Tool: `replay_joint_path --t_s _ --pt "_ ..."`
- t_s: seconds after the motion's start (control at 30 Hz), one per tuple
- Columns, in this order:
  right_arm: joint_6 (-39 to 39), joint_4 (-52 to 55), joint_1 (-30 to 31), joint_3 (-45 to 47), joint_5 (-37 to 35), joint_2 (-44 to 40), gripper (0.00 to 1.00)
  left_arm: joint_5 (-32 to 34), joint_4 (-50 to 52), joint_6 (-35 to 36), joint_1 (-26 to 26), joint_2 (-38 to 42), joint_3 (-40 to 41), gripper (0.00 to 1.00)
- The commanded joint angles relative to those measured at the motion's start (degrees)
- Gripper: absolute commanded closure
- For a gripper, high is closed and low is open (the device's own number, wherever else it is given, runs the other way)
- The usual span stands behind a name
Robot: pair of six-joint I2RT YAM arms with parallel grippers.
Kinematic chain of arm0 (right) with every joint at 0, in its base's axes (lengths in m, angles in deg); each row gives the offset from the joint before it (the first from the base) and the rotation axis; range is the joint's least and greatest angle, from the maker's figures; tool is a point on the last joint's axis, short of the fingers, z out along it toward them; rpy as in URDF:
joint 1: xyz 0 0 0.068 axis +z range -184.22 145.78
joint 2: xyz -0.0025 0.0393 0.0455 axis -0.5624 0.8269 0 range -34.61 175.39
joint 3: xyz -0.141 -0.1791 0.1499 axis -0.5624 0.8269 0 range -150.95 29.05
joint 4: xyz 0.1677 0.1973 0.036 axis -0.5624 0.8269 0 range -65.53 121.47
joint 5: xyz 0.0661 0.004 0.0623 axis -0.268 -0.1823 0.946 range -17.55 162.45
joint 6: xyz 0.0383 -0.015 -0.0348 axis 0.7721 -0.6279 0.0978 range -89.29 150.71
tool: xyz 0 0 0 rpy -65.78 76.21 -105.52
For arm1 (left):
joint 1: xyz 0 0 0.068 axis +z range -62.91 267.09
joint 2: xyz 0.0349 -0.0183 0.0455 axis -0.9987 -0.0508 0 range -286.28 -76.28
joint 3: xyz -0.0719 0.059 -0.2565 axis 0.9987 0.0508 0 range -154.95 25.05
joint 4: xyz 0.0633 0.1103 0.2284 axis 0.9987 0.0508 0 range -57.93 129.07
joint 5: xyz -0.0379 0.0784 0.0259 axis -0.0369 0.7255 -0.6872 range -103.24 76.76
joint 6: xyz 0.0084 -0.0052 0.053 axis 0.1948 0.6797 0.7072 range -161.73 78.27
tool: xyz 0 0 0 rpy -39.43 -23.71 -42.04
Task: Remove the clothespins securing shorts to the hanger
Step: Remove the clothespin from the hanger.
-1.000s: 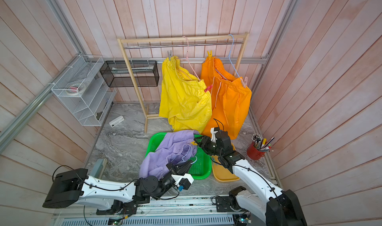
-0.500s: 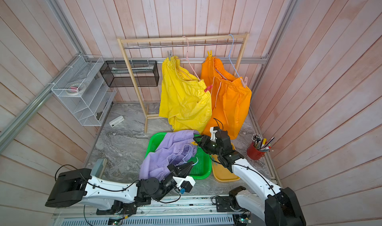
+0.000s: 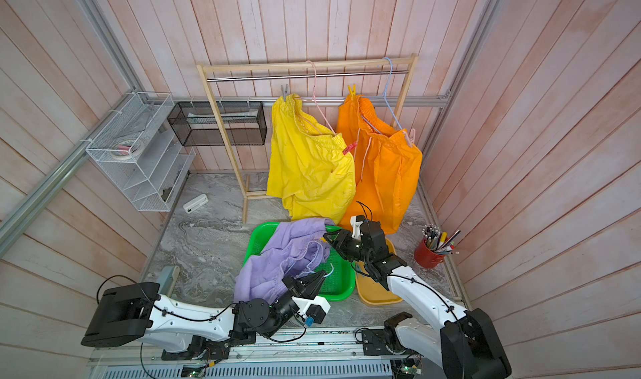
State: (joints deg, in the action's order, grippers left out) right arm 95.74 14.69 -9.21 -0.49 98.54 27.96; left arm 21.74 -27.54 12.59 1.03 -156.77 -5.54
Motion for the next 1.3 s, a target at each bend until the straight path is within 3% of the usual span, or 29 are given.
replay_joint_path --t_s 0.0,0.43,0.67,0.93,1.27 --pt "0.40 -2.01 -0.31 0.45 0.92 0.05 0.56 0.59 -2.52 1.51 -0.33 -0.51 -2.10 1.00" --pt "0.18 -2.48 -0.25 0.80 1.13 0.65 0.76 0.63 -2.37 2.09 -0.58 -0.72 -2.23 1.00" --pt "0.42 -2.96 -0.32 1.47 1.03 0.77 0.92 0.90 -3.32 3.12 -0.69 -1.20 -2.11 1.00" --pt "0.71 -3.21 -0.30 1.78 0.64 0.33 1.00 1.67 -5.01 4.36 -1.04 -2.16 -1.97 1.00" --pt "1.50 -2.26 -1.10 2.21 -0.33 -2.03 1.00 3.39 -6.68 5.03 -1.26 -2.61 -1.67 1.00"
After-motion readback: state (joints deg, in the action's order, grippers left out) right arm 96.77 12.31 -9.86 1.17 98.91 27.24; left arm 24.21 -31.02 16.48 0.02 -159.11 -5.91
